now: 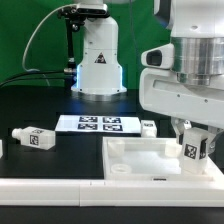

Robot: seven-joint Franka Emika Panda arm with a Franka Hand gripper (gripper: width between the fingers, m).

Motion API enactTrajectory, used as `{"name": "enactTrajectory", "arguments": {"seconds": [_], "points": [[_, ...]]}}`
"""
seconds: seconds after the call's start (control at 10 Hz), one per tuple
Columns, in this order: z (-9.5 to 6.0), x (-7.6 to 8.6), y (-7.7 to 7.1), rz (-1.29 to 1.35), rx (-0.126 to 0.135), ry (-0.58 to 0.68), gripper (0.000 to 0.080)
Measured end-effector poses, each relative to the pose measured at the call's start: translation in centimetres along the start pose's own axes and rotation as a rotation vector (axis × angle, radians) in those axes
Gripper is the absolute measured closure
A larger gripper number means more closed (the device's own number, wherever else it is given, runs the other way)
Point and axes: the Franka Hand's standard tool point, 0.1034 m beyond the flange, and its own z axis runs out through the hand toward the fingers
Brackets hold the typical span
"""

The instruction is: Assemble one leg

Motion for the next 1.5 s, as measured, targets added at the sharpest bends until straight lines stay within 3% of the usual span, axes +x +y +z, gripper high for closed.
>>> {"name": "enactTrajectory", "arguments": {"seconds": [0.2,0.5,0.7,0.9,1.0,1.1,1.2,1.5], "points": [[-0.09,-0.02,-0.09,0.285,0.004,0.004,0.0515],[0.0,0.11,-0.36,0.711,0.038,-0.016,0.0515],[0.01,0.23,-0.43,0.785,0.051,-0.018,0.0515],[0.02,0.22,-0.43,0.72,0.051,-0.017,0.0515],[-0.12,0.46,-0.53,0.53,0.066,-0.007,0.0257],[-0.19,0.65,-0.44,0.357,0.08,0.006,0.0257],[0.05,-0.03,-0.22,0.218,0.059,-0.002,0.0168],[0.35,-0.14,-0.04,-0.03,0.052,0.0,0.0154]]}}
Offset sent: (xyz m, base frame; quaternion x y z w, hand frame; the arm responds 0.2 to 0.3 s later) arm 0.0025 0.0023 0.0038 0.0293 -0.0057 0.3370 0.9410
